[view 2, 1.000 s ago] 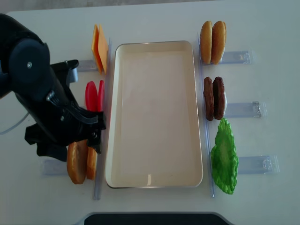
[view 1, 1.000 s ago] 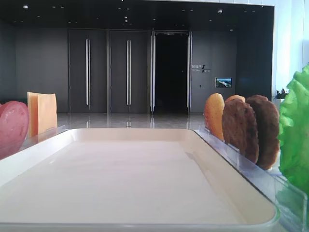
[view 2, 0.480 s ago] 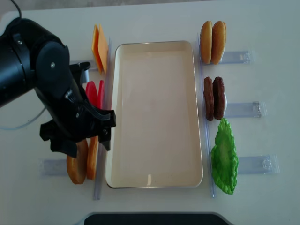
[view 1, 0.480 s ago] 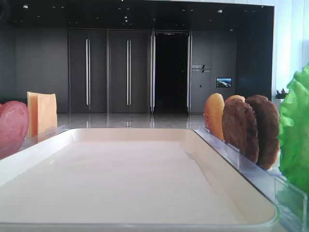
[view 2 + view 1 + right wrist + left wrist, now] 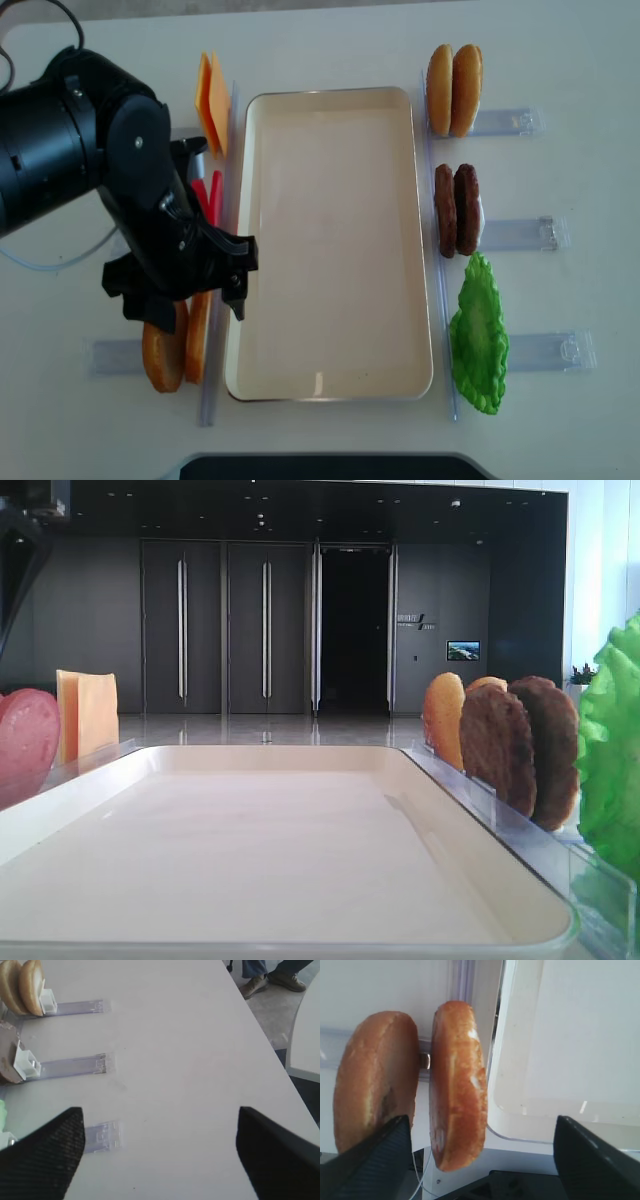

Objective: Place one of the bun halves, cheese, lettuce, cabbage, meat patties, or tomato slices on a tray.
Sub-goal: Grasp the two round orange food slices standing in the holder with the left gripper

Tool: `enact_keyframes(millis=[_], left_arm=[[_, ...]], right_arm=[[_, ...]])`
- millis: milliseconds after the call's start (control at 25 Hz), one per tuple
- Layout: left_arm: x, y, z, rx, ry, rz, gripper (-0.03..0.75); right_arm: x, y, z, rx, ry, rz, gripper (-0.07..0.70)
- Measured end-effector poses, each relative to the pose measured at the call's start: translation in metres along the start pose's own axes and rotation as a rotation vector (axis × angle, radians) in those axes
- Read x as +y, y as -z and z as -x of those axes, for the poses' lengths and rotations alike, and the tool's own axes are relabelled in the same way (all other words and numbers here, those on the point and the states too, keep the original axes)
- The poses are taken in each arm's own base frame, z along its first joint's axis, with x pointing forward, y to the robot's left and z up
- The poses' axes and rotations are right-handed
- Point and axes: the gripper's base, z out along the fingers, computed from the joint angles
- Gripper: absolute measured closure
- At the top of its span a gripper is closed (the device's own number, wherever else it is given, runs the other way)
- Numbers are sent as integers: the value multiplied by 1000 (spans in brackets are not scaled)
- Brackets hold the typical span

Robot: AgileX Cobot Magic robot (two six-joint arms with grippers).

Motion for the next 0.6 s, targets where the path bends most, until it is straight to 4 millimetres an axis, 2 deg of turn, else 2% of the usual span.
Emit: enact_keyframes(millis=[600], left_arm=[[-4,-13,7,2,-24,25,24]], right_arm=[[0,0,0,0,0,0,48]])
